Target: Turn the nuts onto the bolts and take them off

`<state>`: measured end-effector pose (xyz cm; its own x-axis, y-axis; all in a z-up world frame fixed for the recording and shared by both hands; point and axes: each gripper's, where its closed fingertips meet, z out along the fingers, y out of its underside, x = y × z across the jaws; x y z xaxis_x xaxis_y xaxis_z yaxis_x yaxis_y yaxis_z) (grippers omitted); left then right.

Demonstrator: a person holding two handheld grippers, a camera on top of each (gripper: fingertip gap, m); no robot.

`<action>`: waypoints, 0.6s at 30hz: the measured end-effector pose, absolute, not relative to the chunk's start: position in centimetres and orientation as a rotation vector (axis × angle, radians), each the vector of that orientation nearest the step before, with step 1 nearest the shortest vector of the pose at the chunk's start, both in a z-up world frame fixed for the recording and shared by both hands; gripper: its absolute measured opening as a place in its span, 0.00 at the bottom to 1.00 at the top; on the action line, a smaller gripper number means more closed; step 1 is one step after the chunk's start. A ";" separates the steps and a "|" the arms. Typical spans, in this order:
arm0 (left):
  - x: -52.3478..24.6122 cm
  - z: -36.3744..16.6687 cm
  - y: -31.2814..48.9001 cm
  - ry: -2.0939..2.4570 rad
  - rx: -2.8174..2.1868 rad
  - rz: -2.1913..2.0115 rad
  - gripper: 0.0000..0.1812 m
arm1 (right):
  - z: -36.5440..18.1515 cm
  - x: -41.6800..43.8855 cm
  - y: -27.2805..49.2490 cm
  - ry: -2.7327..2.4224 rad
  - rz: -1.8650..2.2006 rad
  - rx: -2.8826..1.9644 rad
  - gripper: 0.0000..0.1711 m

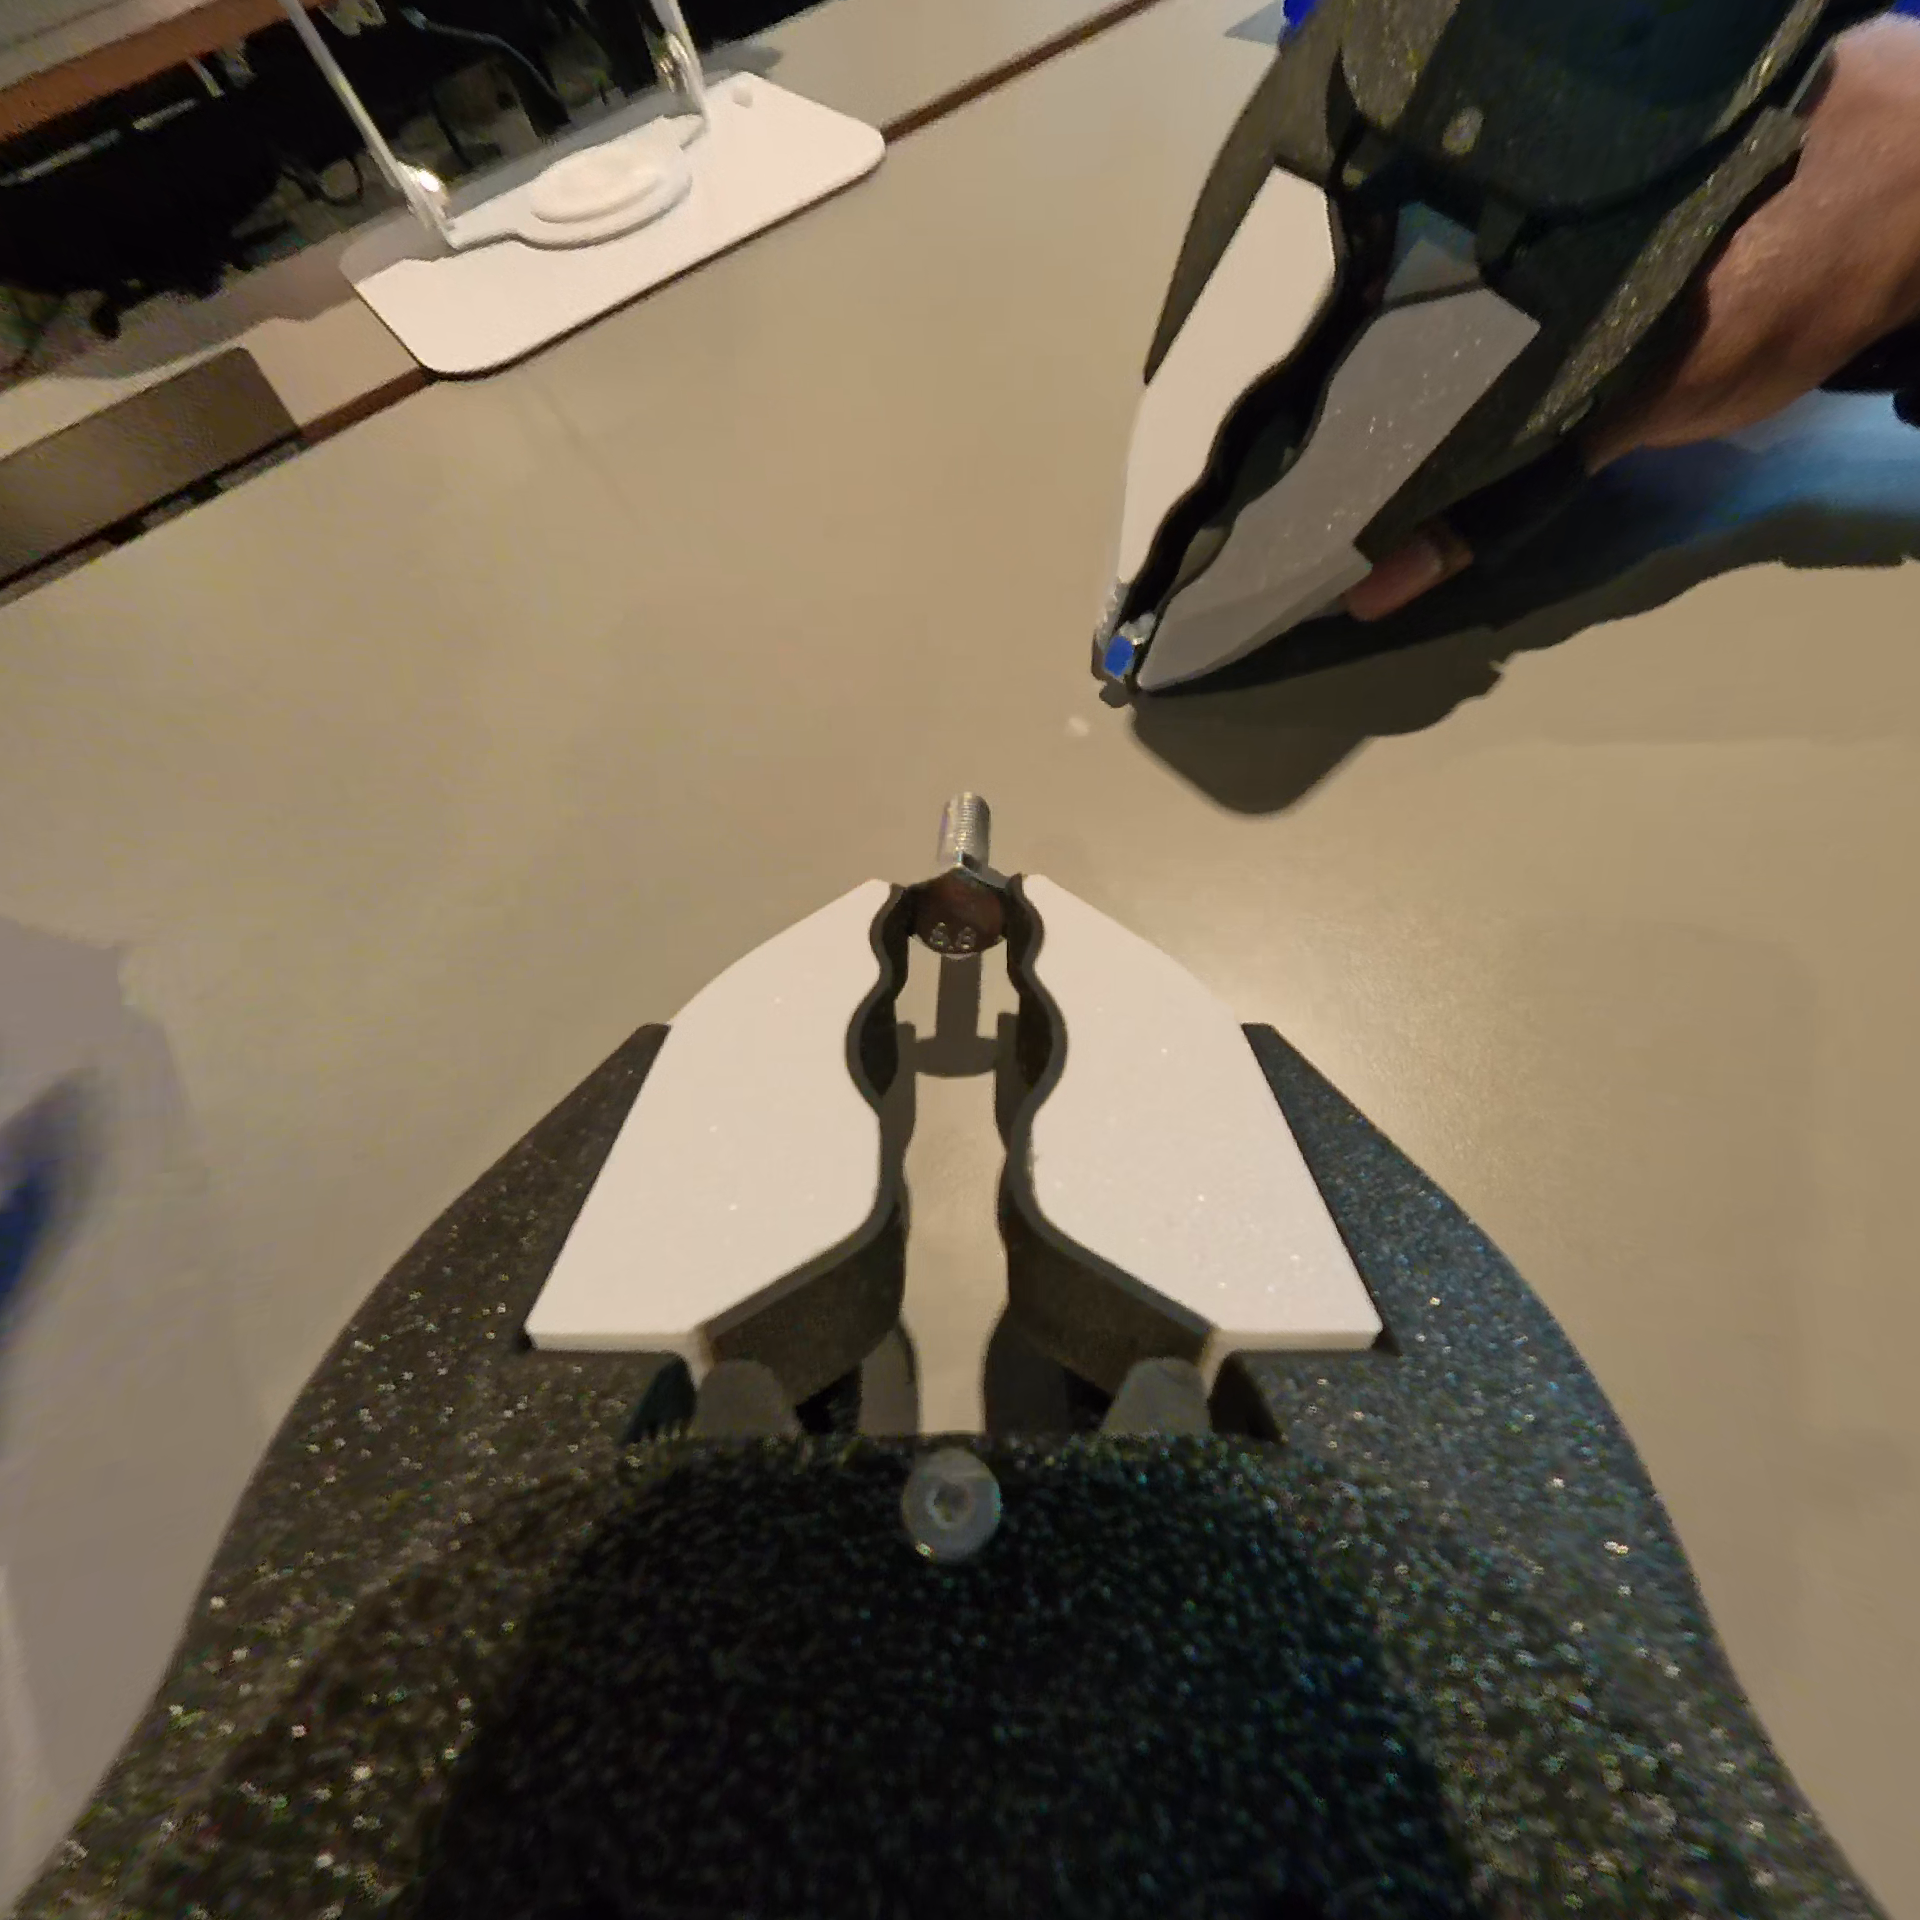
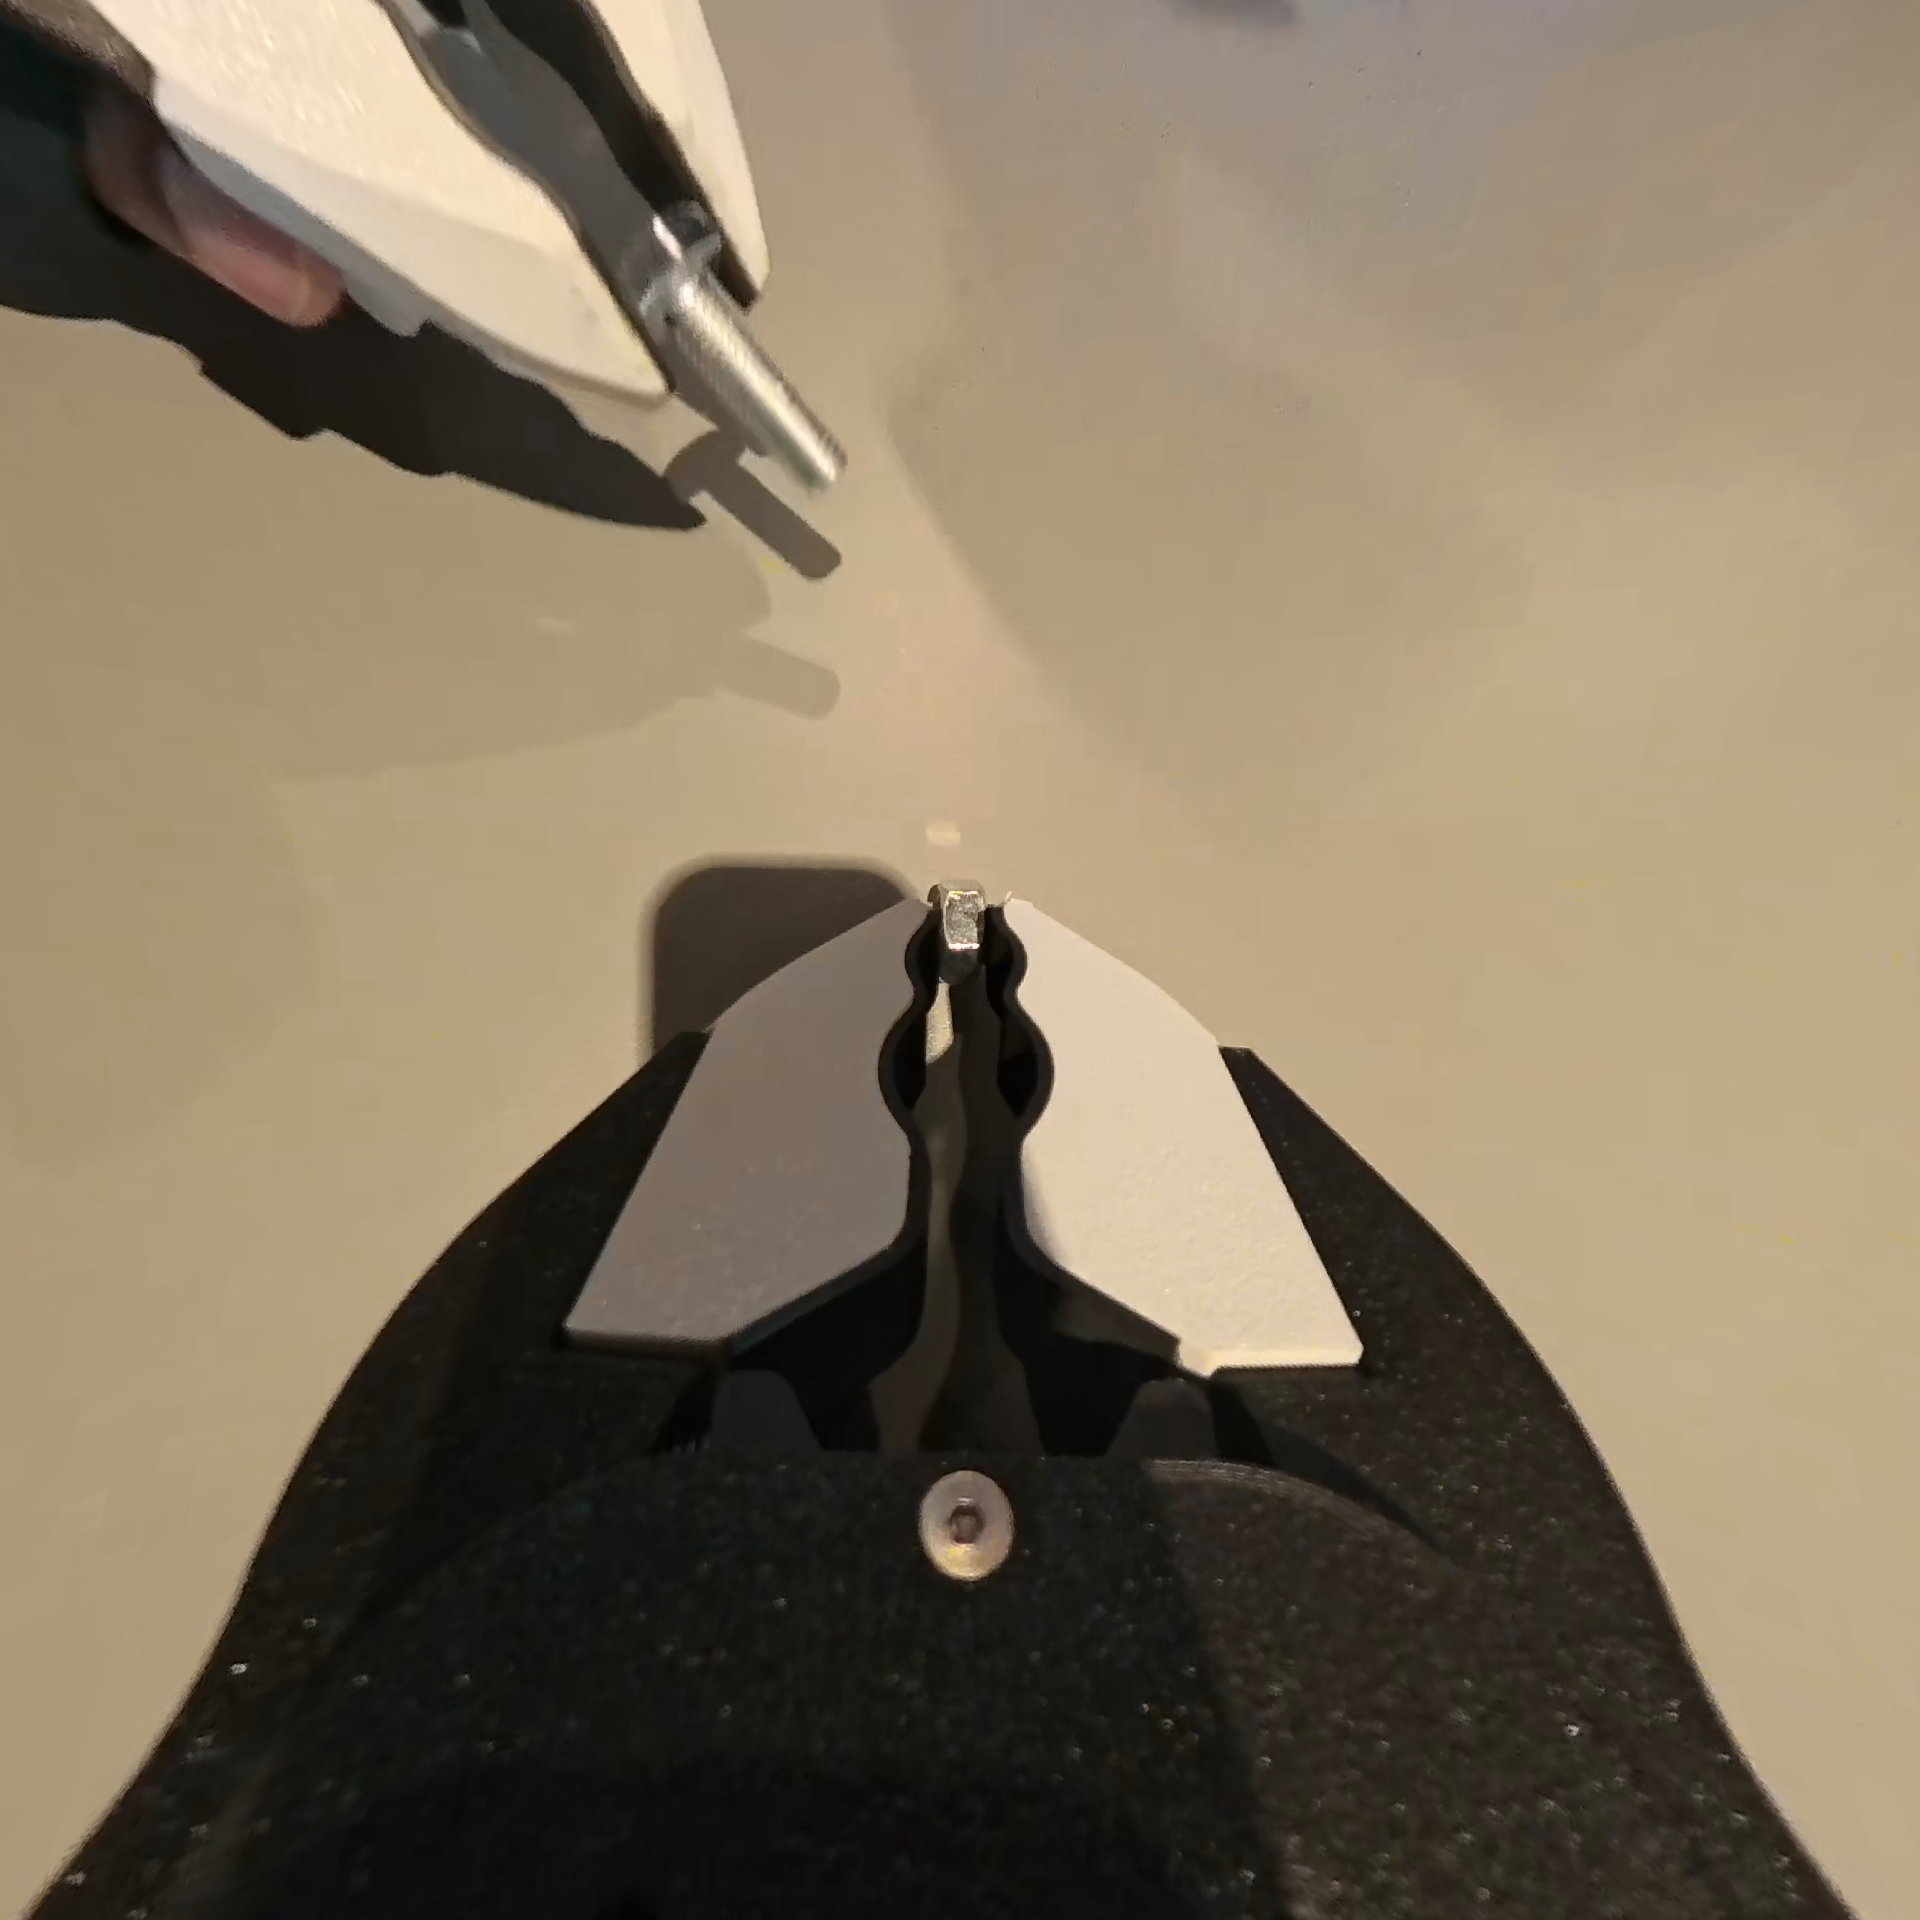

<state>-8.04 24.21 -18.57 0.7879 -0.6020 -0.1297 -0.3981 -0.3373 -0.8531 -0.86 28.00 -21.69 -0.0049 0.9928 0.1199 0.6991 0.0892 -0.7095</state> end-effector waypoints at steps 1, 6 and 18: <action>-8.1 -18.4 24.2 0.736 -1.966 -0.265 0.09 | -21.7 -0.9 28.0 -1.764 0.620 -1.668 0.05; -9.4 -13.5 24.1 0.553 -1.783 -0.449 0.09 | -21.7 -0.9 28.0 -1.765 0.621 -1.669 0.05; -14.0 -8.2 23.4 0.423 -1.586 -0.449 0.09 | -21.6 -0.9 27.9 -1.765 0.620 -1.667 0.04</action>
